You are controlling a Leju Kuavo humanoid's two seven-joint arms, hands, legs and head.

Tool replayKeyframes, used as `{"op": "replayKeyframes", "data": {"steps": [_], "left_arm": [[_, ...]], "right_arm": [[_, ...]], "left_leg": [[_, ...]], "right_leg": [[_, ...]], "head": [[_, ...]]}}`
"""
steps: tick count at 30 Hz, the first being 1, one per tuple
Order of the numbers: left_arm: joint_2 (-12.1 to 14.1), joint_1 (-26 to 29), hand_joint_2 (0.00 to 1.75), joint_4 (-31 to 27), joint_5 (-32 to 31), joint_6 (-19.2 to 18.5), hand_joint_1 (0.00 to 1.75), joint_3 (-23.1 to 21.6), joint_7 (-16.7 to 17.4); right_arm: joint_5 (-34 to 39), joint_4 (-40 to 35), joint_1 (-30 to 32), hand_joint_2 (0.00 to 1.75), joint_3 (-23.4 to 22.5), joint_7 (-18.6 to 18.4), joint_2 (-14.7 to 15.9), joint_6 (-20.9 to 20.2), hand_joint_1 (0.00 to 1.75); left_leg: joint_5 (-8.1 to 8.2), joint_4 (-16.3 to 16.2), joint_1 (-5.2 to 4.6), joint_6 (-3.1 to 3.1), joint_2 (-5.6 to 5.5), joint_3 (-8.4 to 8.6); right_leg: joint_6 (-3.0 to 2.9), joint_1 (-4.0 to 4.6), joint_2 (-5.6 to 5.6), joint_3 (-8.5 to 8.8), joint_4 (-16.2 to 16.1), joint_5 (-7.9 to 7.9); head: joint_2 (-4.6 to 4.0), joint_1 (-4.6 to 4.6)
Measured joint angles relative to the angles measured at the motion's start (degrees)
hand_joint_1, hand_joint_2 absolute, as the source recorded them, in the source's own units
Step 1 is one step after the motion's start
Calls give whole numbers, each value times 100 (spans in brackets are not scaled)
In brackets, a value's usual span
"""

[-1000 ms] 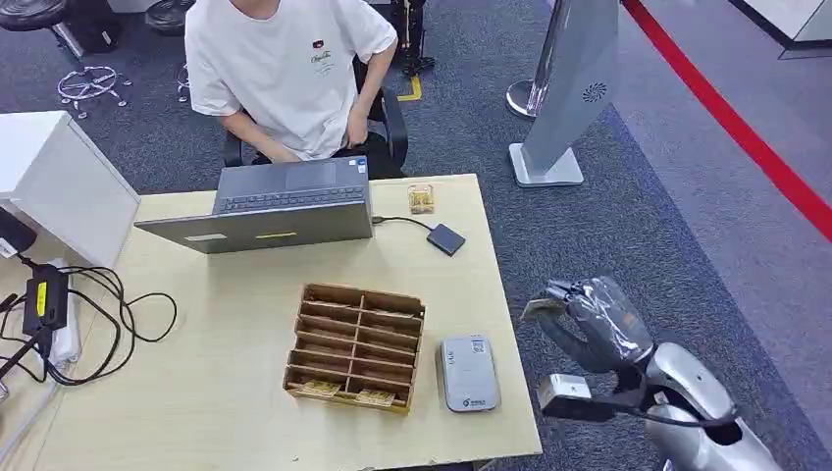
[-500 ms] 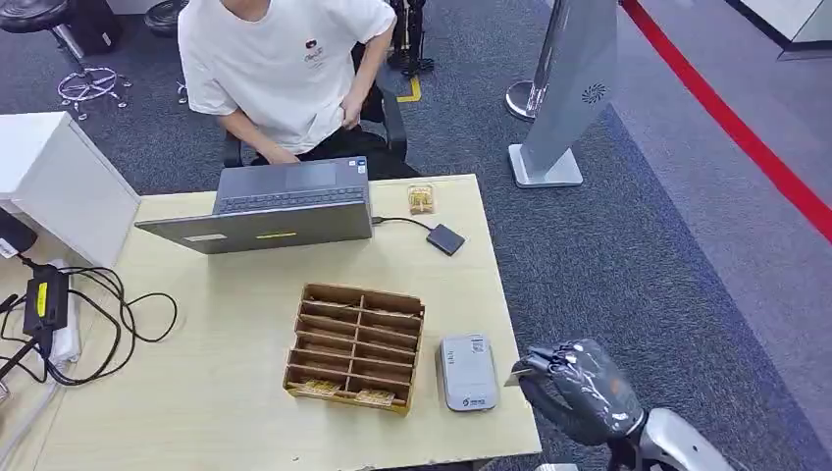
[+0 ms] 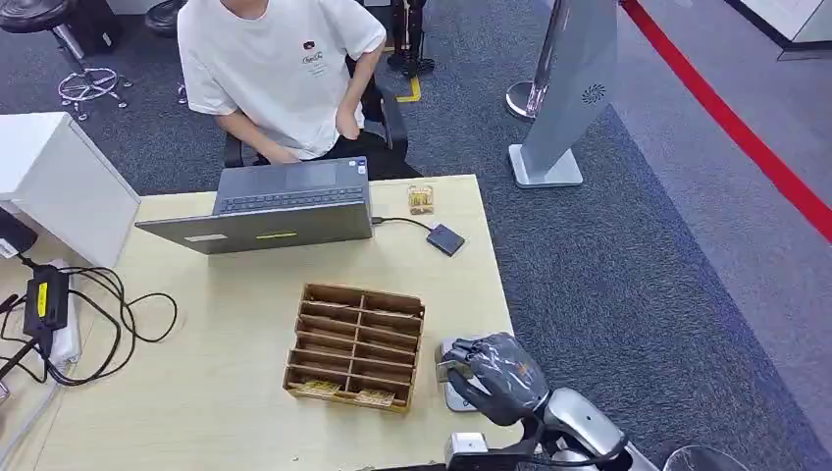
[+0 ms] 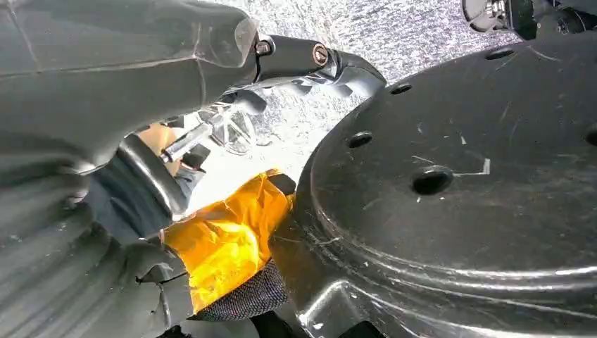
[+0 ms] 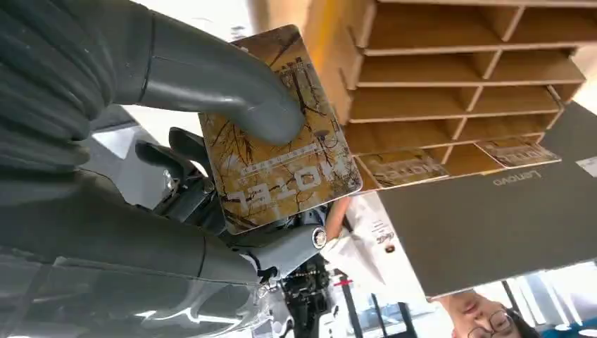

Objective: Pass the card to the sensor for recognition and then transmit it.

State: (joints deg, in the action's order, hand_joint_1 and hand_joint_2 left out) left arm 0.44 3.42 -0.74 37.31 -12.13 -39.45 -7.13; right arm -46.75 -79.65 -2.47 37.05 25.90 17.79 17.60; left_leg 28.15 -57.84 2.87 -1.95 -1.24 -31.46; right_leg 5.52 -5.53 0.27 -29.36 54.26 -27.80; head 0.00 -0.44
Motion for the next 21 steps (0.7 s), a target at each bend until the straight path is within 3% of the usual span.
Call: {"op": "replayKeyframes", "data": {"steps": [7, 21], "left_arm": [[13, -3, 175, 0, 50, 0, 0, -70, 0], [15, -7, 175, 0, 142, -2, 0, -87, 7]], "right_arm": [[186, 267, -267, 175, 223, -11, -201, 28, 175], [236, 724, -169, 175, 378, -2, -275, -26, 175]], "left_leg": [[1, 0, 0, 0, -1, -2], [1, 0, 0, 0, -1, -1]], "right_leg": [[0, 0, -1, 0, 0, 0], [0, 0, -2, -2, -1, -1]], "head": [[0, 0], [0, -2]]}}
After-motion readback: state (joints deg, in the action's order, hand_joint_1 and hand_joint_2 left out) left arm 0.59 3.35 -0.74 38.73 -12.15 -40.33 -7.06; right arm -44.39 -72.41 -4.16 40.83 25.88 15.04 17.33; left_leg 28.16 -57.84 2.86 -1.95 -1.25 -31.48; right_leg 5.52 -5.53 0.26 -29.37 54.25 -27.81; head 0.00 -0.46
